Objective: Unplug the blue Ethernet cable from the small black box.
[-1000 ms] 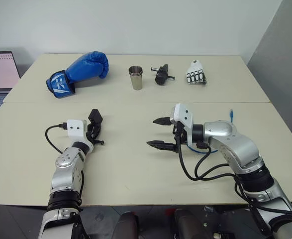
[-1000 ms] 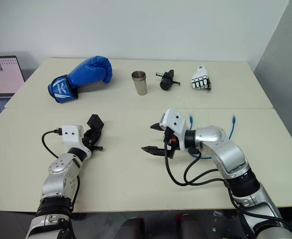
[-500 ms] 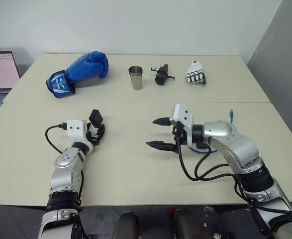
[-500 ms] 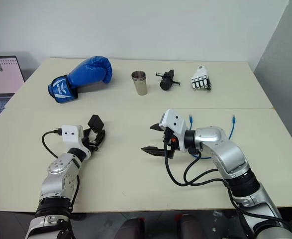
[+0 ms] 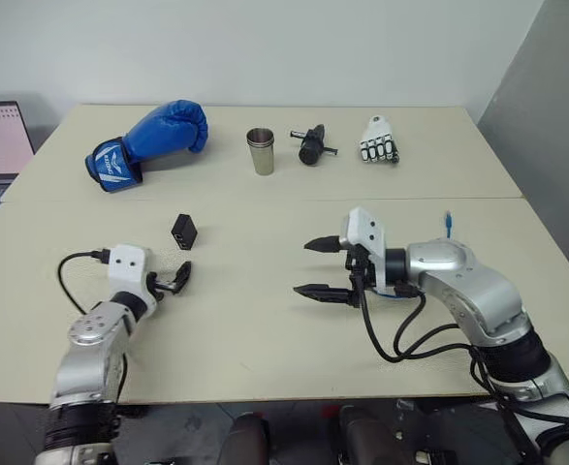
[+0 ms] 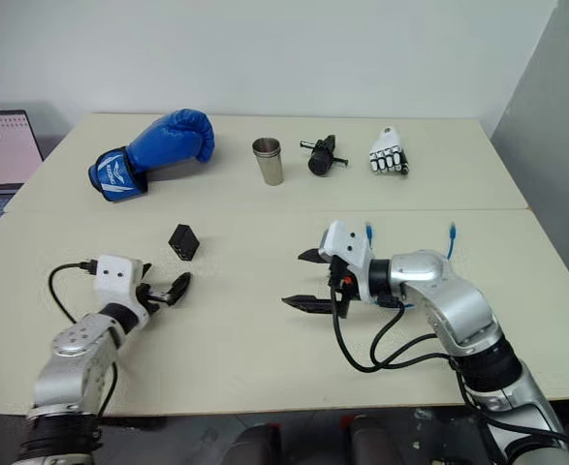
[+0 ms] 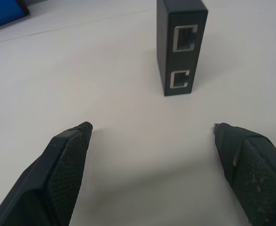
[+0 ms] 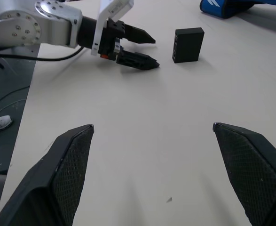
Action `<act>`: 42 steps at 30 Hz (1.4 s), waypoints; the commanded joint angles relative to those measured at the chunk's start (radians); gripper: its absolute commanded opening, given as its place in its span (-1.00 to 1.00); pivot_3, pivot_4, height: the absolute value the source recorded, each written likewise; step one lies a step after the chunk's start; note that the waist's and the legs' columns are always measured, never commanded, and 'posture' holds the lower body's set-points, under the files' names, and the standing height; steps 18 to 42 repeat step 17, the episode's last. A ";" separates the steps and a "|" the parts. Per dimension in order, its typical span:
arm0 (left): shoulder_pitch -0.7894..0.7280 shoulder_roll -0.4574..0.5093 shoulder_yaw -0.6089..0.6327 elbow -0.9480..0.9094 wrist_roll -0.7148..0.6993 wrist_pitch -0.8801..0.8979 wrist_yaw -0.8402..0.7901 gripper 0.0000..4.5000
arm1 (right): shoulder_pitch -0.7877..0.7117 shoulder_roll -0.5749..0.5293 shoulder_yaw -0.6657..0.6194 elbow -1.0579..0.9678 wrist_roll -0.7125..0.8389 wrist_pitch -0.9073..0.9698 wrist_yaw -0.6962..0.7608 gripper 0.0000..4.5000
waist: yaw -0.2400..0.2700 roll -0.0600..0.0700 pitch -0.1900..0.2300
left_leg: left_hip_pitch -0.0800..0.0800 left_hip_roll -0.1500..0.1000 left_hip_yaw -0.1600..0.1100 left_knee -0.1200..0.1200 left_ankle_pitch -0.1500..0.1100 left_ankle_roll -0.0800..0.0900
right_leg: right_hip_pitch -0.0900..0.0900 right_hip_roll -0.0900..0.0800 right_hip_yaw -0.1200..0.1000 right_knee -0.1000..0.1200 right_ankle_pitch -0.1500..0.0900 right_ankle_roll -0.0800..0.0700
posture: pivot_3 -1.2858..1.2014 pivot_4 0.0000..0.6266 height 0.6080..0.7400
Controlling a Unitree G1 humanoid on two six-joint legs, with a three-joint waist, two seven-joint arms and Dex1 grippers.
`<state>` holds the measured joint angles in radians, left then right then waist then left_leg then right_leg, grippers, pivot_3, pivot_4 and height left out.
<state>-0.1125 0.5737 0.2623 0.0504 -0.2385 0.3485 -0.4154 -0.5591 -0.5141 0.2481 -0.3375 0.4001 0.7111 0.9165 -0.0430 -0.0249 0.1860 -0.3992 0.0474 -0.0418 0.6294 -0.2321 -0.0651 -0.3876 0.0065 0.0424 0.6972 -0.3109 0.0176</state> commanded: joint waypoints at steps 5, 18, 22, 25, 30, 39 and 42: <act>0.068 0.176 0.036 -0.227 -0.161 0.093 -0.296 0.95 | 0.054 -0.127 -0.144 -0.102 0.111 0.039 0.051 0.91 | 0.010 -0.001 0.001 | -0.001 0.000 0.000 0.000 0.000 0.000 | 0.000 0.000 0.000 -0.001 0.000 0.000 | 0.03 -0.52 1.00; -0.040 0.323 0.102 -0.201 -0.296 0.221 -0.451 0.95 | 0.067 -0.291 -0.269 -0.049 0.179 0.037 0.128 0.91 | 0.011 -0.001 0.002 | -0.001 0.000 0.001 0.000 0.000 0.000 | -0.001 0.000 0.000 -0.001 -0.003 0.004 | 0.03 -0.52 1.00; -0.040 0.323 0.102 -0.201 -0.296 0.221 -0.451 0.95 | 0.067 -0.291 -0.269 -0.049 0.179 0.037 0.128 0.91 | 0.011 -0.001 0.002 | -0.001 0.000 0.001 0.000 0.000 0.000 | -0.001 0.000 0.000 -0.001 -0.003 0.004 | 0.03 -0.52 1.00; -0.040 0.323 0.102 -0.201 -0.296 0.221 -0.451 0.95 | 0.067 -0.291 -0.269 -0.049 0.179 0.037 0.128 0.91 | 0.011 -0.001 0.002 | -0.001 0.000 0.001 0.000 0.000 0.000 | -0.001 0.000 0.000 -0.001 -0.003 0.004 | 0.03 -0.52 1.00; -0.040 0.323 0.102 -0.201 -0.296 0.221 -0.451 0.95 | 0.067 -0.291 -0.269 -0.049 0.179 0.037 0.128 0.91 | 0.011 -0.001 0.002 | -0.001 0.000 0.001 0.000 0.000 0.000 | -0.001 0.000 0.000 -0.001 -0.003 0.004 | 0.03 -0.52 1.00; -0.040 0.323 0.102 -0.201 -0.296 0.221 -0.451 0.95 | 0.067 -0.291 -0.269 -0.049 0.179 0.037 0.128 0.91 | 0.011 -0.001 0.002 | -0.001 0.000 0.001 0.000 0.000 0.000 | -0.001 0.000 0.000 -0.001 -0.003 0.004 | 0.03 -0.52 1.00; -0.040 0.323 0.102 -0.201 -0.296 0.221 -0.451 0.95 | 0.067 -0.291 -0.269 -0.049 0.179 0.037 0.128 0.91 | 0.011 -0.001 0.002 | -0.001 0.000 0.001 0.000 0.000 0.000 | -0.001 0.000 0.000 -0.001 -0.003 0.004 | 0.03 -0.52 1.00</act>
